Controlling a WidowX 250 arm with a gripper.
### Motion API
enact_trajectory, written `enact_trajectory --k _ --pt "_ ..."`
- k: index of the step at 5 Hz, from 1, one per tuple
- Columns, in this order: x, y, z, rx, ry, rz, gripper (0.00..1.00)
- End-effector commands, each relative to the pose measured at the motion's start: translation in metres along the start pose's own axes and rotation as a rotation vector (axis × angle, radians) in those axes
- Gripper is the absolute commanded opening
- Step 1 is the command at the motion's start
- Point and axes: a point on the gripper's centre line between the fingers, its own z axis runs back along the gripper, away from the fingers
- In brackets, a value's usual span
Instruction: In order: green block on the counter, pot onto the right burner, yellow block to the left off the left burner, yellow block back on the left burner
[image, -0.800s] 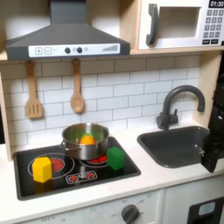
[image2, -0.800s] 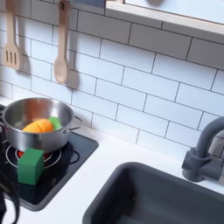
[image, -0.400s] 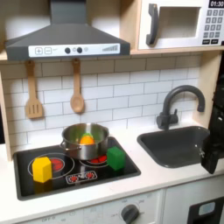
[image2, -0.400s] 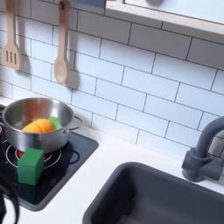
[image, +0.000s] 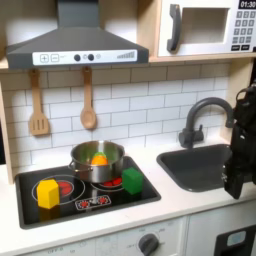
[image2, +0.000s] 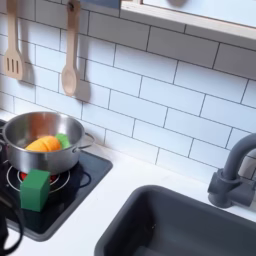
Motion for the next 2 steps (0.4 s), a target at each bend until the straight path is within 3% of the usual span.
enact_trajectory --k 1,2 --pt "0.021 0.007 -0.005 -0.027 0.006 0.065 1.00" --pt "0.034 0.010 -0.006 -0.027 -0.004 0.095 1.00"
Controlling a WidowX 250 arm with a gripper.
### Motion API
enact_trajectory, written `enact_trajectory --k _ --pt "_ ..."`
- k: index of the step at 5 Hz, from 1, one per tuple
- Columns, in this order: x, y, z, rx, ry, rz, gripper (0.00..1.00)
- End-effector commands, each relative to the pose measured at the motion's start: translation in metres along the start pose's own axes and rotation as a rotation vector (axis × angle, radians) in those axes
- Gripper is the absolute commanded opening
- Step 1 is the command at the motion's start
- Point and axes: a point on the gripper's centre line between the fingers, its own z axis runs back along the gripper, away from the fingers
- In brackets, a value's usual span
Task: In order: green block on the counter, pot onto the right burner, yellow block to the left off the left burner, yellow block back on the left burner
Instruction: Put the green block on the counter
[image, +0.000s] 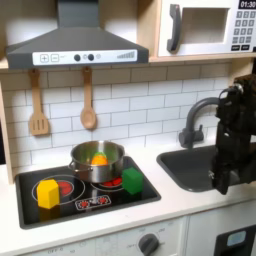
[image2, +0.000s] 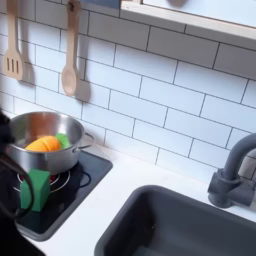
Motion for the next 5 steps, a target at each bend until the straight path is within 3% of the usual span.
enact_trajectory --k 1,3,5 --pt "0.019 0.004 -0.006 0.006 -0.006 0.048 1.00" --pt "0.039 0.003 -0.014 0.005 0.008 0.096 1.00" --pt "0.063 -0.004 -0.013 -0.023 -0.032 0.096 1.00"
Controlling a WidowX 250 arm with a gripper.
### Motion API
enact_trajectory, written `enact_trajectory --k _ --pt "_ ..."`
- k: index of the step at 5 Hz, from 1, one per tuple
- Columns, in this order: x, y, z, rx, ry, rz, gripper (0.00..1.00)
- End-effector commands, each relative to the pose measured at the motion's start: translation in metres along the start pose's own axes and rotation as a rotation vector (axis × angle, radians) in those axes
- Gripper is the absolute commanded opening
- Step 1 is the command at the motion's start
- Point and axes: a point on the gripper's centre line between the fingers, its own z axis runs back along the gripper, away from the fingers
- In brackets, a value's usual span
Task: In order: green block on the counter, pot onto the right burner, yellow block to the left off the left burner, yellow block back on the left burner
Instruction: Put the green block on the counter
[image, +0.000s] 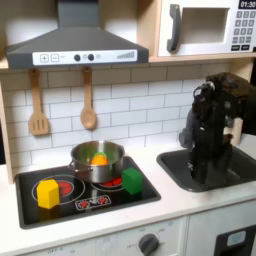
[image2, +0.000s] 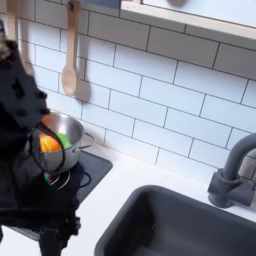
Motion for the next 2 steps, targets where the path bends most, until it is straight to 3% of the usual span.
enact_trajectory --k 1,2 --pt "0.026 -0.009 -0.005 -0.030 -0.032 -0.007 1.00" --pt "0.037 -0.009 -0.012 -0.033 -0.038 -0.009 1.00"
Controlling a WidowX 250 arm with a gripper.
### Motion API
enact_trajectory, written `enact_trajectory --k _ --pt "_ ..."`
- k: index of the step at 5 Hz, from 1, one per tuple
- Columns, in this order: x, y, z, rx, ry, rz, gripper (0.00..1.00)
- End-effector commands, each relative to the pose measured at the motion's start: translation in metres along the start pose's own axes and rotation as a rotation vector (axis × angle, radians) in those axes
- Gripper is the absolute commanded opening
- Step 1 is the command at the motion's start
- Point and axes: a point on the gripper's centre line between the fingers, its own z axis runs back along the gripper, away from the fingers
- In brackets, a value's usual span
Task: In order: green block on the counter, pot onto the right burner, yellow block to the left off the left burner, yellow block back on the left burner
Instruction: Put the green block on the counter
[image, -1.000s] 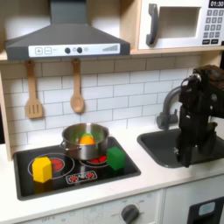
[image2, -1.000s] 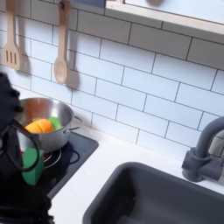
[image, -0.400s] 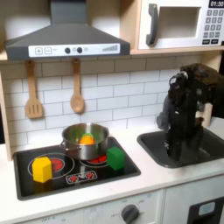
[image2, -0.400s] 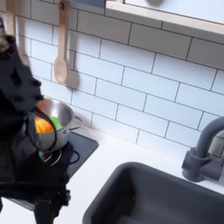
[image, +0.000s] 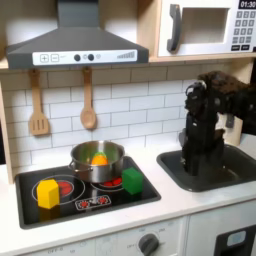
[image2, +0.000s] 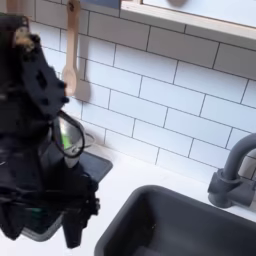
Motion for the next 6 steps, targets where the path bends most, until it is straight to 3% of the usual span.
enact_trajectory --k 1,3,6 --pt "0.025 0.002 -0.012 -0.015 -0.016 0.032 1.00" --pt "0.063 0.019 -0.025 0.000 -0.043 0.083 1.00" --pt "0.087 0.032 -0.035 0.034 -0.043 0.092 1.00"
